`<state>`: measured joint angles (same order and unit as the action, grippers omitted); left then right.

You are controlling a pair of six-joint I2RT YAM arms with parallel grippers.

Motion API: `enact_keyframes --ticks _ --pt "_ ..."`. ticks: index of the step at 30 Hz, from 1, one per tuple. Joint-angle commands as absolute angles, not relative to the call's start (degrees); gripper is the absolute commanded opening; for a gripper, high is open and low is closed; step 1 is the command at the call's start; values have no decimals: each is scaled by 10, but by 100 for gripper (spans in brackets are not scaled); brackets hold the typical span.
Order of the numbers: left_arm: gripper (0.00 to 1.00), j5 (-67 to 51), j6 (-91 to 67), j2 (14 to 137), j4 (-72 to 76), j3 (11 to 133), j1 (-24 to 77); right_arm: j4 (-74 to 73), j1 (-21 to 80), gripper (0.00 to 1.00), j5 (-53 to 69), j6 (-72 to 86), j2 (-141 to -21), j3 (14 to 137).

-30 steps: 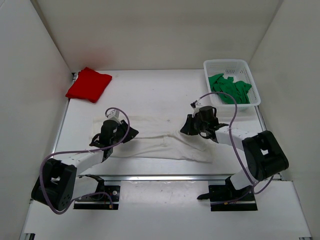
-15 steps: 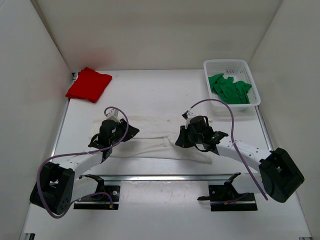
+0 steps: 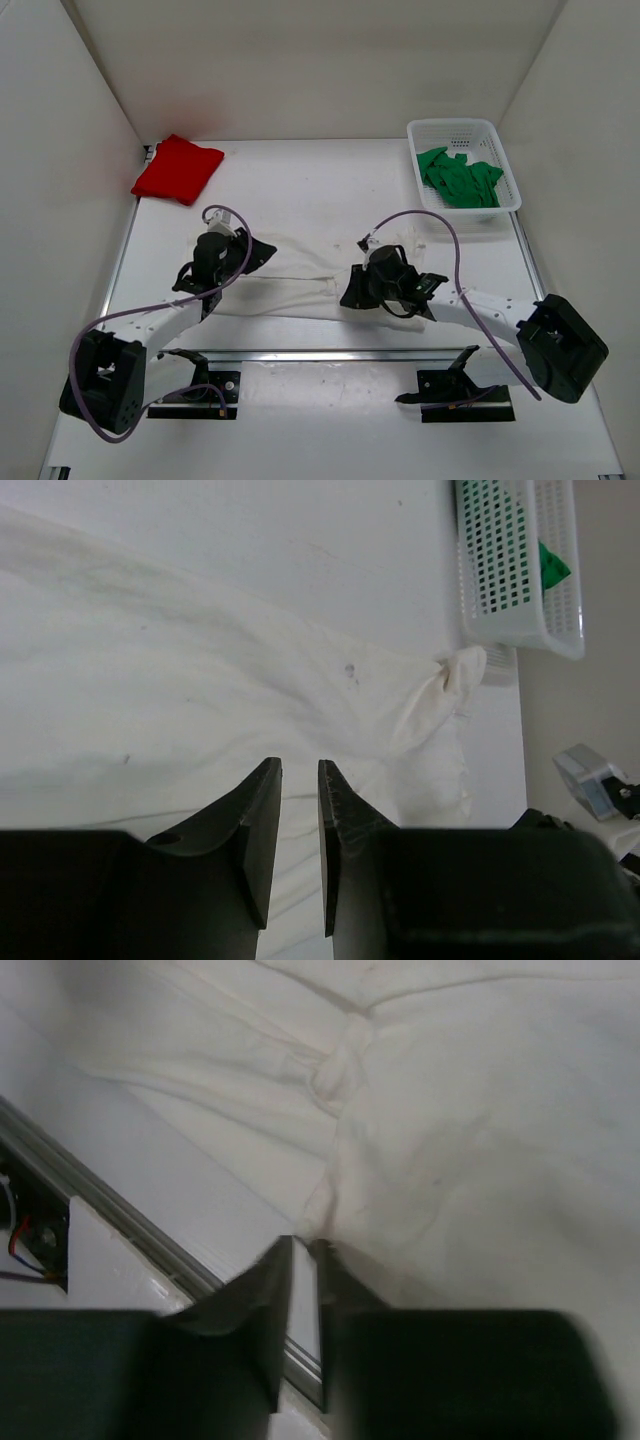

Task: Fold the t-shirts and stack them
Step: Fold the other side of the tshirt into a rectangle

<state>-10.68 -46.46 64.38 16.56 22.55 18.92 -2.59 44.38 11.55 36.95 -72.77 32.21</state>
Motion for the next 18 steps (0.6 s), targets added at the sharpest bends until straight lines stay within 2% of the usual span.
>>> enact_keyframes --ticks 1,2,6,10,12,17,18 --pt "33 -124 -471 643 177 263 187 17 461 19 127 397 -729 331" --pt "33 -127 -472 642 178 264 185 14 461 29 138 395 -727 334" --pt "33 -120 -467 647 175 262 186 -35 433 33 130 374 -687 335" --pt "33 -119 -478 671 200 258 181 -21 353 15 96 363 -621 286" --pt "33 -125 -487 697 212 261 178 -4 292 0 120 358 -613 271" --pt "32 -149 -520 765 243 279 129 75 178 0 92 319 -673 283" --pt "33 -156 -528 782 247 286 121 87 168 4 87 314 -703 298"
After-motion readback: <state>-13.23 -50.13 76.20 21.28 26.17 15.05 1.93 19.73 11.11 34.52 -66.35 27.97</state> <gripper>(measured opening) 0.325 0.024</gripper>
